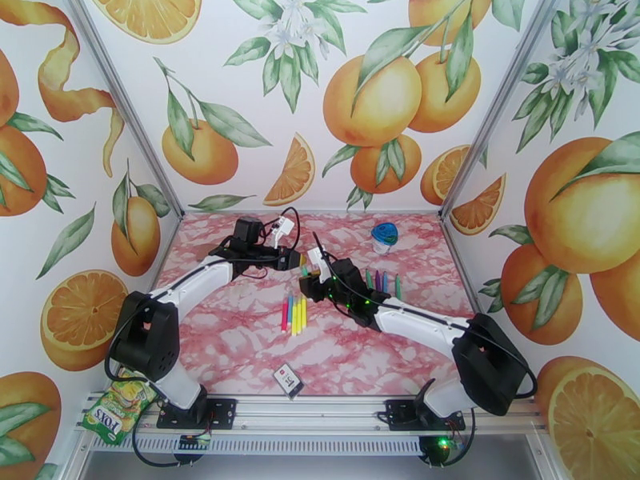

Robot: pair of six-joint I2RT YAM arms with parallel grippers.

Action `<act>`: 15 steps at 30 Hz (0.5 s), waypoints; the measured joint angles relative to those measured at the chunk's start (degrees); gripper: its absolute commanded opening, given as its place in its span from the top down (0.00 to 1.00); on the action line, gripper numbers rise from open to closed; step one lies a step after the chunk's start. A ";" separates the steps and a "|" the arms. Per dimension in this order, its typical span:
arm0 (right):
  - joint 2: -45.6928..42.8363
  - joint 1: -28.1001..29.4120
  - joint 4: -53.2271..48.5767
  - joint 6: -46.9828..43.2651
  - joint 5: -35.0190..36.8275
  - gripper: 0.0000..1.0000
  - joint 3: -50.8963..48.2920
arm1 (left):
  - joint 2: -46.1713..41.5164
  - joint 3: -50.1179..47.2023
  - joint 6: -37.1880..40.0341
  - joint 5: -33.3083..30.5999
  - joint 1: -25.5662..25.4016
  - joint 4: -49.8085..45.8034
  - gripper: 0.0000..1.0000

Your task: Open the pen caps

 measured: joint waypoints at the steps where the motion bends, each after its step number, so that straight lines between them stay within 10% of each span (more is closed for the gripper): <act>1: 0.09 0.00 0.07 0.00 0.00 0.64 0.00 | 0.00 0.11 -0.04 0.17 0.00 0.00 0.97; 15: 1.62 0.00 0.83 0.37 -0.17 0.93 0.13 | 0.00 0.20 -0.02 0.79 0.00 0.02 1.00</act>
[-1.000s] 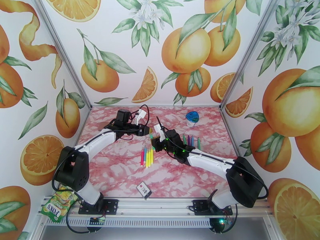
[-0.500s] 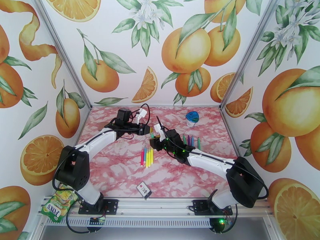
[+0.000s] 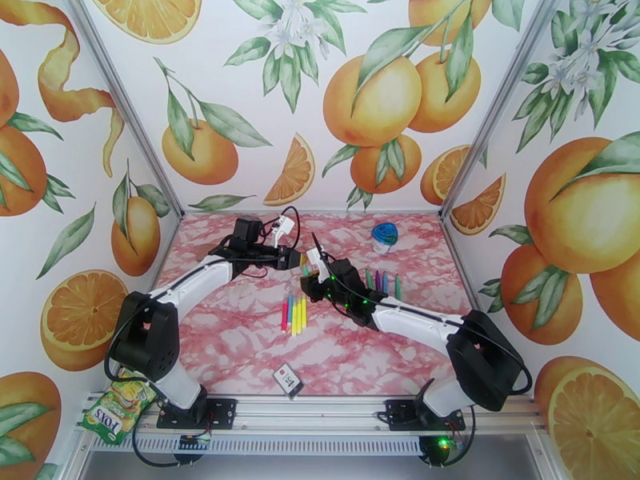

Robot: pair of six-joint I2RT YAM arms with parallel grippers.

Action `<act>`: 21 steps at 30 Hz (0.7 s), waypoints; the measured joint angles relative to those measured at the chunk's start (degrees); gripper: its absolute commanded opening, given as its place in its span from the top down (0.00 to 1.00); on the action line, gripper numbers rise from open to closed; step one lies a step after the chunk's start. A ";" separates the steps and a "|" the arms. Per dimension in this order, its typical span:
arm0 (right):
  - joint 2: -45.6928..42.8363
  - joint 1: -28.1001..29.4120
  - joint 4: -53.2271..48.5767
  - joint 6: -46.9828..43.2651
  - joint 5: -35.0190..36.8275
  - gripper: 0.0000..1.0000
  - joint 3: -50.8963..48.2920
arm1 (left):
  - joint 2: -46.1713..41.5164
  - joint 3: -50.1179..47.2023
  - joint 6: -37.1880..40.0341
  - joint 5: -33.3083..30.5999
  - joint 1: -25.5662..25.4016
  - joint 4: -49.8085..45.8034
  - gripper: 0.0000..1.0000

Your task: Open the pen caps

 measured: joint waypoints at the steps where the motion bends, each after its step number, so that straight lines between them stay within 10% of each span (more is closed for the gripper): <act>1: 0.00 0.00 -0.02 0.04 -0.02 0.94 0.00 | 0.00 0.00 -0.09 -0.17 0.00 0.00 1.00; 21: -0.09 0.37 5.95 -1.03 0.48 1.00 -2.97 | -1.64 3.93 -5.40 -10.95 -1.27 -9.90 1.00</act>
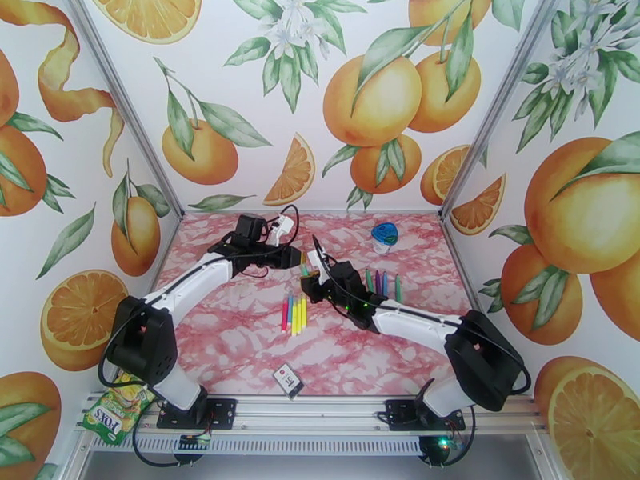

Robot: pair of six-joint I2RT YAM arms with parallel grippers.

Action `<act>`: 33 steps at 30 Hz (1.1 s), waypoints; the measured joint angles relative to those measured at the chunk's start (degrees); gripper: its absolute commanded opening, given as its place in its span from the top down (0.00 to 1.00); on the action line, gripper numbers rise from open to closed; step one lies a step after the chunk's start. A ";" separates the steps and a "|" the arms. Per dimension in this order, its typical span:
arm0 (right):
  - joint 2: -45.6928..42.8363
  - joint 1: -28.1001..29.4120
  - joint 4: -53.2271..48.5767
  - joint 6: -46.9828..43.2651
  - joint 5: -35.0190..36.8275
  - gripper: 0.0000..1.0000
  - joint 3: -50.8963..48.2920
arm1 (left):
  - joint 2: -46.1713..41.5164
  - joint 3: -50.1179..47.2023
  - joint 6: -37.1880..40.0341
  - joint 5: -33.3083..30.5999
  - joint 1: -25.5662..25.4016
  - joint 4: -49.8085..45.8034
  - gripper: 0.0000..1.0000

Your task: Open the pen caps

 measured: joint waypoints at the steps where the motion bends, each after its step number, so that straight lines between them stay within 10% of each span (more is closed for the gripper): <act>1: -0.07 0.02 0.35 0.00 0.09 1.00 -0.26 | 0.00 0.00 -0.44 -0.09 0.02 -0.11 1.00; 29: -3.69 0.57 9.07 -1.57 2.78 1.00 -6.69 | -0.11 0.90 -11.23 -1.51 0.85 -1.81 1.00; 33: -5.09 1.16 5.99 -2.14 2.99 1.00 -10.97 | 0.90 5.31 -11.98 -9.20 7.43 1.90 1.00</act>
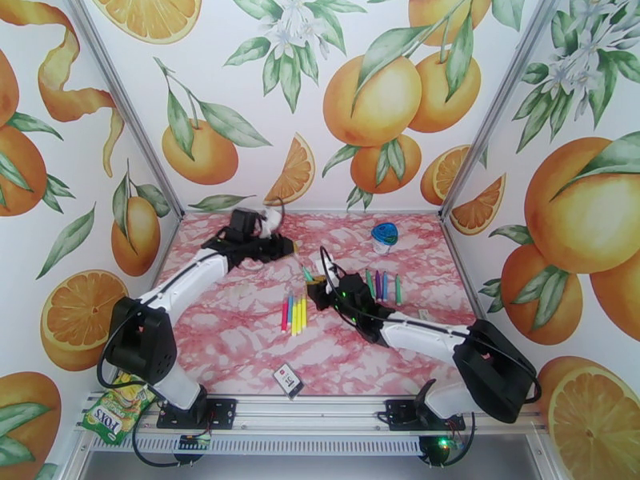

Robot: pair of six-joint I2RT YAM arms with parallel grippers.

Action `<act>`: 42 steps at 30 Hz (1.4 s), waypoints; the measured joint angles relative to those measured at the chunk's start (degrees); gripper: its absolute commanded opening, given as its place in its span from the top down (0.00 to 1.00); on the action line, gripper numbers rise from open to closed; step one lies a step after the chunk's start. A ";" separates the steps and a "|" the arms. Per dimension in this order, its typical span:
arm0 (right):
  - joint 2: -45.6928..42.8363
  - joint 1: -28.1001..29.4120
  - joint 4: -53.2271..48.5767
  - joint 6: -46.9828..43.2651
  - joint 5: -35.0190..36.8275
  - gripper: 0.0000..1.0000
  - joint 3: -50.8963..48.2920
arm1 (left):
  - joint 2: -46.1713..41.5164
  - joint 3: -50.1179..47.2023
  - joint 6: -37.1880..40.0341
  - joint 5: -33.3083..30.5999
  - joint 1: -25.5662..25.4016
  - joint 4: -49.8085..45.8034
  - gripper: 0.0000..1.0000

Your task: Open the pen caps

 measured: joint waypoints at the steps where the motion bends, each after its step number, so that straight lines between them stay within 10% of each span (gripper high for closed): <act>1: 0.00 0.09 -0.37 -0.17 0.00 1.00 -0.70 | 0.04 0.66 -0.20 -1.46 1.68 0.83 1.00; 42: 8.02 -8.59 -26.80 4.44 22.69 1.00 16.46 | 9.01 6.84 25.92 -24.22 -1.90 -32.54 1.00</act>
